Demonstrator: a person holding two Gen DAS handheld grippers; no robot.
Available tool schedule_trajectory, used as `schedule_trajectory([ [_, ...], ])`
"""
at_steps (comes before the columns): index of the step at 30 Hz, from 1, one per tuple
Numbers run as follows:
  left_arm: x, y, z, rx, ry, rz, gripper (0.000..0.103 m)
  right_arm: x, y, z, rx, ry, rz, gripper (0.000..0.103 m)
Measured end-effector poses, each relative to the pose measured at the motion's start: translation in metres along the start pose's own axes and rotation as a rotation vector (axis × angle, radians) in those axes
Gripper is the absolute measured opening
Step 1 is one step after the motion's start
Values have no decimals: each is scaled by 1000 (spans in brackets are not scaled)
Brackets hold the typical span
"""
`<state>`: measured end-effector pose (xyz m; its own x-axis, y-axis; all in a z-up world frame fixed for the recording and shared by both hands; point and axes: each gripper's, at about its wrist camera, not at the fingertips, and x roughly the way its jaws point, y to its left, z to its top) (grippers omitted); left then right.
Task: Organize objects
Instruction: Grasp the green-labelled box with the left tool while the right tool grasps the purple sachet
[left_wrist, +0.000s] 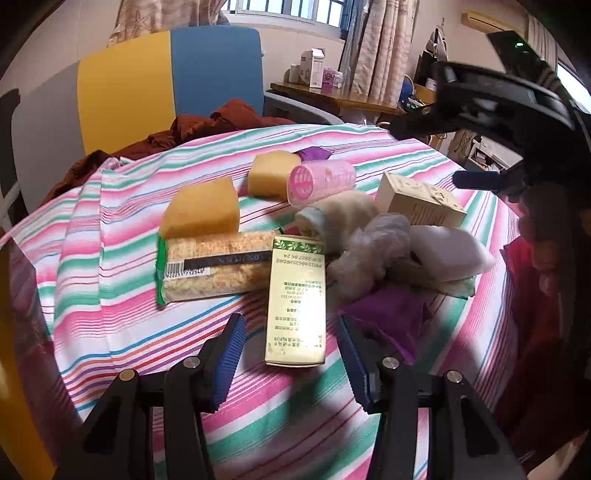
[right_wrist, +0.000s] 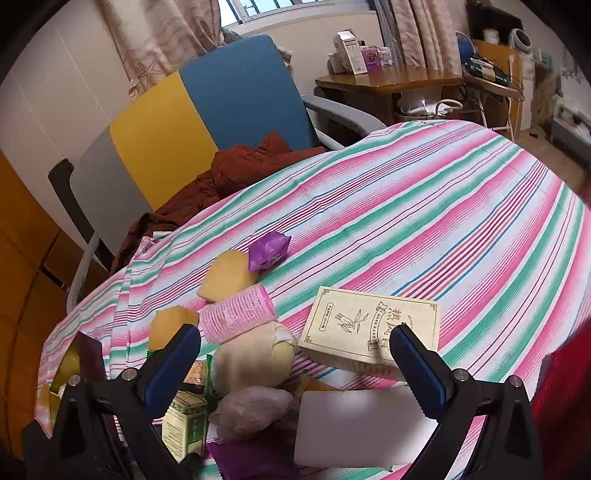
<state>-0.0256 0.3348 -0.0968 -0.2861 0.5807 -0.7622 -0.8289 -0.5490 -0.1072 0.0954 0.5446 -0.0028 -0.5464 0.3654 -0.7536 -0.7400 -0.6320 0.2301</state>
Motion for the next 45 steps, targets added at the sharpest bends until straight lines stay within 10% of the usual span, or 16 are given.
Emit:
schedule_trajectory([
  [11,10,20,3,-77,-13,-43,51,15,34,56,-152,-51,-59,103],
  [20,14,30,1,-123,-5,-65,51,123,53,88,-342,169,-176,102],
  [28,18,30,5,-149,-5,-60,52,137,10,92,-318,186,-328,96],
  [34,18,31,5,-155,-5,-71,52,130,32,91,-422,151,-188,95],
  [45,17,26,8,-132,16,-41,52,162,52,83,-520,211,-152,61],
])
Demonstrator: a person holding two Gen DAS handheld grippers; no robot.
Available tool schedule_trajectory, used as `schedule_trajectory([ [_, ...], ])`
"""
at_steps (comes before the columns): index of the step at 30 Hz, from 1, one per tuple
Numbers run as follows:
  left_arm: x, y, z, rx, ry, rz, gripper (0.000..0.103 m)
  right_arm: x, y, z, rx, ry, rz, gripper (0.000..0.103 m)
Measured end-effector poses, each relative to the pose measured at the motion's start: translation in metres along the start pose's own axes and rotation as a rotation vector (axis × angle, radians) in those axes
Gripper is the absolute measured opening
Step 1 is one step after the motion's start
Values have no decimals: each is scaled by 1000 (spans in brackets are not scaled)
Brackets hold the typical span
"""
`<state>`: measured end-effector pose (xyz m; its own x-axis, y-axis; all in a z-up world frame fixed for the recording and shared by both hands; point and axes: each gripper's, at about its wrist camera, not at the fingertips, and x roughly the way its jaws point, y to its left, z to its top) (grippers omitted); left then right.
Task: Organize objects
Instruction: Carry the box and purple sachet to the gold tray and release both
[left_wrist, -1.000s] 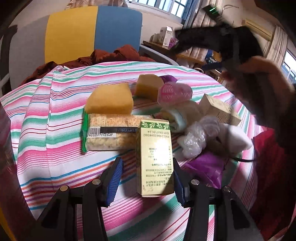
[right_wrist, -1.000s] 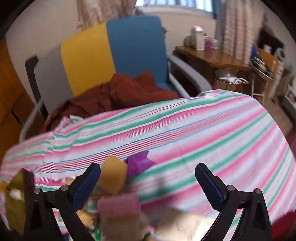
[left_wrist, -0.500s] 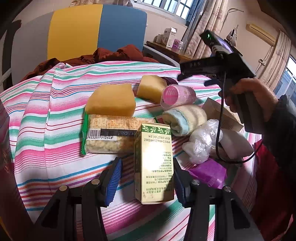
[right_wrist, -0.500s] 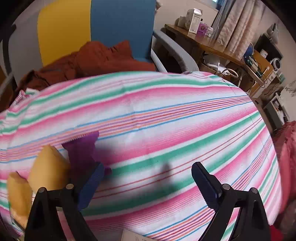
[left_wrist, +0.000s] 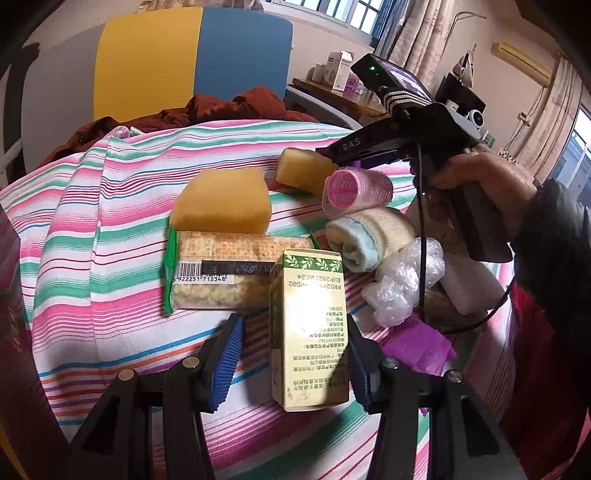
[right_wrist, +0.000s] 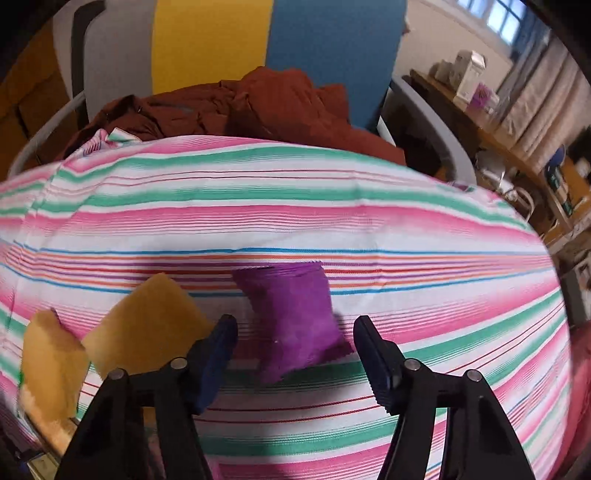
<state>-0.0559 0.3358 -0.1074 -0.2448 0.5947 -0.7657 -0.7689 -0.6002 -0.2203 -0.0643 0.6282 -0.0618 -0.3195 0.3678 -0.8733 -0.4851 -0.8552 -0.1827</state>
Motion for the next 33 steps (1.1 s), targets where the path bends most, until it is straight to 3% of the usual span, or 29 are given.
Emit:
schedule_trajectory([
  [4,1,-1,1,15,8,7,52,7,-8,1,40,34,45,39],
  [5,0,0,0,14,10,0,46,7,-9,1,45,25,51,37],
  [7,-3,0,-2,27,12,7,33,6,-10,1,50,21,43,37],
  [9,-6,1,-5,32,14,9,31,5,-11,1,61,18,48,36],
  [14,-22,-3,-9,25,4,2,31,-19,-6,6,51,-70,63,36],
  [22,-66,-9,-6,16,-55,27,31,-56,6,11,22,-222,162,36],
  [33,-134,26,-12,-80,-150,105,31,-99,56,-2,-78,-265,243,36],
])
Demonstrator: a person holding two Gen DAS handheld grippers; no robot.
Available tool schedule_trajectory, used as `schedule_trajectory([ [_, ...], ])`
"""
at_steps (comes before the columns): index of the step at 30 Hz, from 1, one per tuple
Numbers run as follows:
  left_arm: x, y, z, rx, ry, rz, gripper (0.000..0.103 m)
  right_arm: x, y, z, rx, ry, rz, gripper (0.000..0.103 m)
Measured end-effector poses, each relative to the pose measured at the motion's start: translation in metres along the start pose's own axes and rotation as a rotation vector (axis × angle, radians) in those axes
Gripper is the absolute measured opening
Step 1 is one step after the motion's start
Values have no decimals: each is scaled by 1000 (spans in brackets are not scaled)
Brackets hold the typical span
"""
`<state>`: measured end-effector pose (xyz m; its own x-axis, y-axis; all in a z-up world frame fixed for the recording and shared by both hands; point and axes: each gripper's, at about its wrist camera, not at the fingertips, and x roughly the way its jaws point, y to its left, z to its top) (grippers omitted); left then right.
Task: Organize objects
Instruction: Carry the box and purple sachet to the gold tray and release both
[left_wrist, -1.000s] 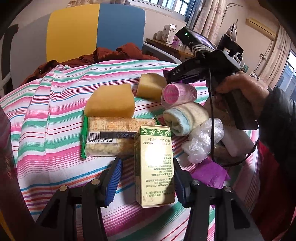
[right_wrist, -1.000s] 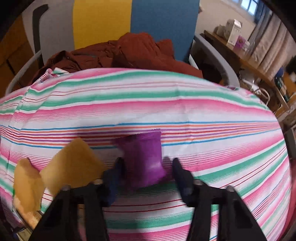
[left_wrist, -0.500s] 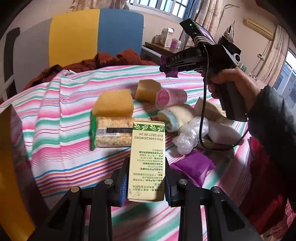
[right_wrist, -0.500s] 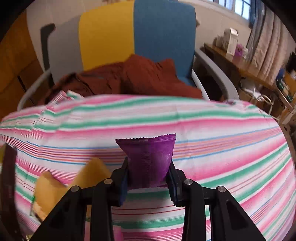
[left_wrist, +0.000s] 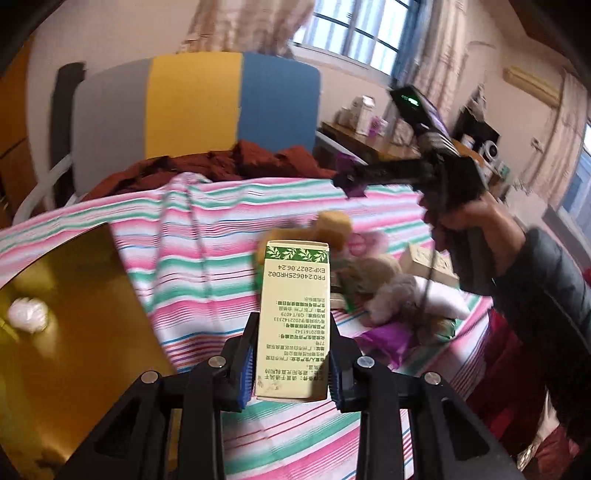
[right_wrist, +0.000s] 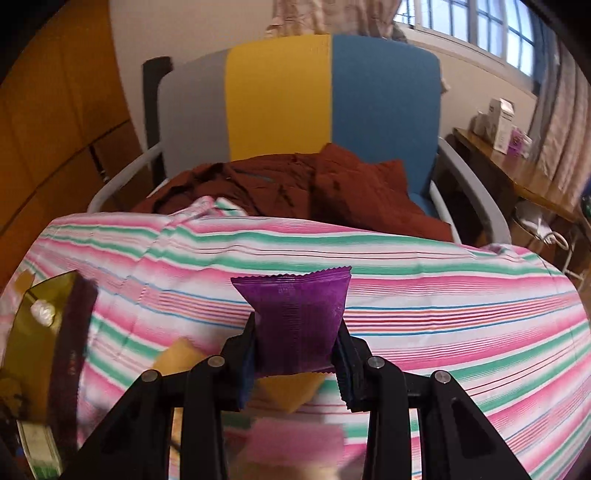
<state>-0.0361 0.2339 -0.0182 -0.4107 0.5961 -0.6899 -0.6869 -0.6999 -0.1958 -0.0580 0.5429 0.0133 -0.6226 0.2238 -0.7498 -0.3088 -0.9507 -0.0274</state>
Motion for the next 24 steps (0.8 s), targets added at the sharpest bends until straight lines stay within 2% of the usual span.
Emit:
schedule_trajectory([
  [6,-36,49,-6,-102,-58,96,31,-23,52,-7,-31,2,100,36],
  [9,-55,79,-13,-148,-82,153,31,-32,91,-13,-64,12,166,36],
  [14,-79,132,-26,-241,-105,306,31,-39,159,-24,-133,28,258,36],
  [19,-90,174,-39,-319,-103,408,31,-36,218,-35,-181,59,328,36],
  [24,-98,193,-49,-377,-111,449,31,-29,268,-51,-202,104,383,36],
])
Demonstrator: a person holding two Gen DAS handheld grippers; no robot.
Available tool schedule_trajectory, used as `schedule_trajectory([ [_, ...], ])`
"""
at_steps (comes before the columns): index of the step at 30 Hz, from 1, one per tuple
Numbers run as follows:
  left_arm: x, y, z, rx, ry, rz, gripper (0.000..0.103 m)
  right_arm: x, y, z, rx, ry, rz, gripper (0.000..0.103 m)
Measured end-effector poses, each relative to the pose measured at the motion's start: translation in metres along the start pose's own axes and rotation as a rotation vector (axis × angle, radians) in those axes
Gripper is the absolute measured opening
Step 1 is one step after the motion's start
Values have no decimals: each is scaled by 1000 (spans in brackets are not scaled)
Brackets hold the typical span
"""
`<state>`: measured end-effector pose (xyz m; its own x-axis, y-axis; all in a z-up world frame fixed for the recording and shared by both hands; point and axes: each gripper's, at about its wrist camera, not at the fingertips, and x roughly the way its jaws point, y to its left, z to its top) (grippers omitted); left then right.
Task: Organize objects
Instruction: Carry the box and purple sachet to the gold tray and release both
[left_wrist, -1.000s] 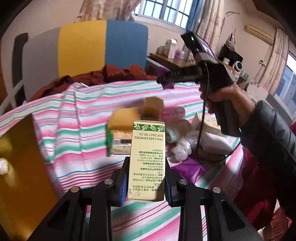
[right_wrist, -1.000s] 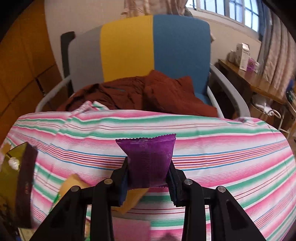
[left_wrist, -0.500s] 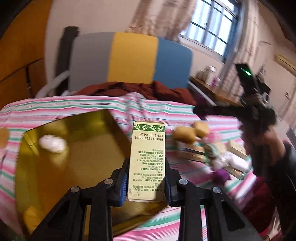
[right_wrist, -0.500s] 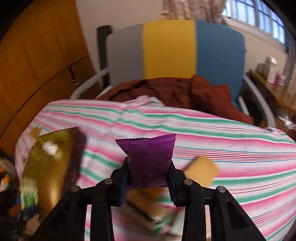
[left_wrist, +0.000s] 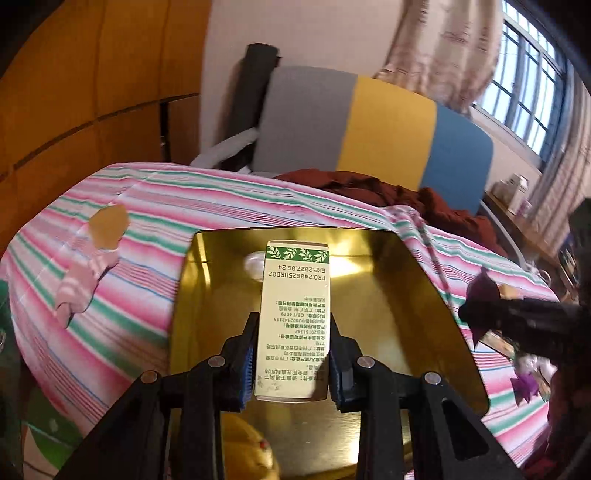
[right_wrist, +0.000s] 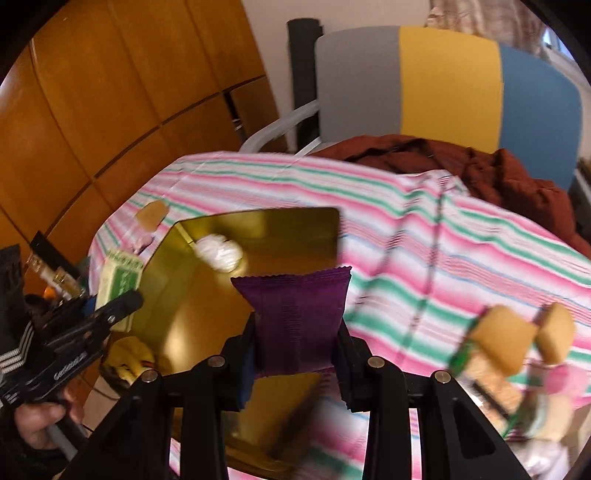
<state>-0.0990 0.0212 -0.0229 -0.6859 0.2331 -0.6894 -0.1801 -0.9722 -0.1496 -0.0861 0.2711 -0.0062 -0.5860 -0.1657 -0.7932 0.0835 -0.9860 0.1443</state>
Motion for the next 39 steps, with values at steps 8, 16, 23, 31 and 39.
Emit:
schedule_trajectory([
  [8,-5,12,-3,-25,-8,9,32,13,33,-12,-18,30,22,36],
  [16,-9,16,-3,-38,-1,36,50,13,49,-20,-17,13,-34,39],
  [23,-17,18,-5,-48,2,27,53,10,52,-20,8,-16,-53,70],
  [31,-23,19,-9,-54,2,9,53,2,51,-29,38,-34,-69,96],
  [39,-27,5,-12,-21,-3,-35,54,-26,46,-42,19,-145,-170,103],
])
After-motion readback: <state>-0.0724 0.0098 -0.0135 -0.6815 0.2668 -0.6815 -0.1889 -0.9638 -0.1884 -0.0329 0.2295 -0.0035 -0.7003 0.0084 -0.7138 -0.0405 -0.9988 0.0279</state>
